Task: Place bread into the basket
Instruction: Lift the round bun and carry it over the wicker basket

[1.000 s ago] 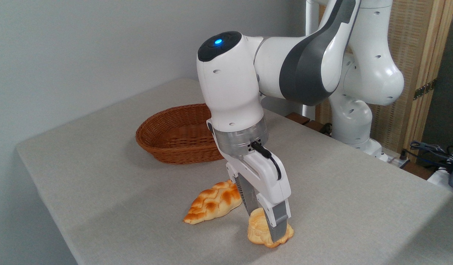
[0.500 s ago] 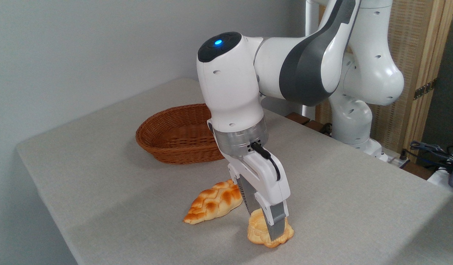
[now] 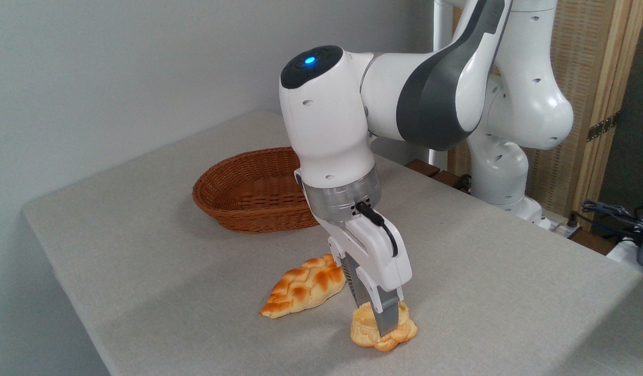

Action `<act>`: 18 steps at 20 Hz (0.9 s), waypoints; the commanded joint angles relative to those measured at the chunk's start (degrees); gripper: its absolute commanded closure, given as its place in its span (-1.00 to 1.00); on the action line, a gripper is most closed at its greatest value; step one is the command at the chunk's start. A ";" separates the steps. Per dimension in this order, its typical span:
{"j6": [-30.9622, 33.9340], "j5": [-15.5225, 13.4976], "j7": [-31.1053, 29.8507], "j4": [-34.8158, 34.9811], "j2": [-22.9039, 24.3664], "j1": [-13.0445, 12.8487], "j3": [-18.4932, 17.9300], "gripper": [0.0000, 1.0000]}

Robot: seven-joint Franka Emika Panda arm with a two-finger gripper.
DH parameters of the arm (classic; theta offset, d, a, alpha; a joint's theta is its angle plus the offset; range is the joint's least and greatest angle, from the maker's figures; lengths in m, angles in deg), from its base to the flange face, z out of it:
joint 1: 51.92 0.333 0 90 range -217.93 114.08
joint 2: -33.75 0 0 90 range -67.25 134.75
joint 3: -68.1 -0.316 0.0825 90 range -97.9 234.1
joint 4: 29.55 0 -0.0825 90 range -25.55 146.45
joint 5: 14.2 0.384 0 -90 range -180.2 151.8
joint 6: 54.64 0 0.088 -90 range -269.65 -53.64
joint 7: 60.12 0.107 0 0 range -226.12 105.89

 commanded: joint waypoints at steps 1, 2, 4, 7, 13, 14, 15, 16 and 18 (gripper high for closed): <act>0.26 -0.54 1.01 -0.11 1.75 -0.54 -0.32 -0.04; 0.69 -2.11 0.92 -0.90 2.71 -0.81 0.38 -0.04; 2.53 -6.14 0.75 -2.48 3.59 -0.98 2.31 -0.04; 5.26 -11.95 0.13 -4.41 5.35 -0.98 6.96 -0.04; 7.73 -16.89 -14.96 -6.26 6.24 -0.98 20.93 -0.04; 7.73 -16.98 -17.77 -6.26 6.24 -0.98 23.39 -0.04; 7.73 -17.94 -21.54 -6.26 6.15 -0.98 26.72 -0.04; 7.73 -18.81 -23.75 -6.26 6.15 -0.98 28.84 -0.04; 7.73 -20.13 -27.10 -6.26 6.06 -0.98 31.93 -0.04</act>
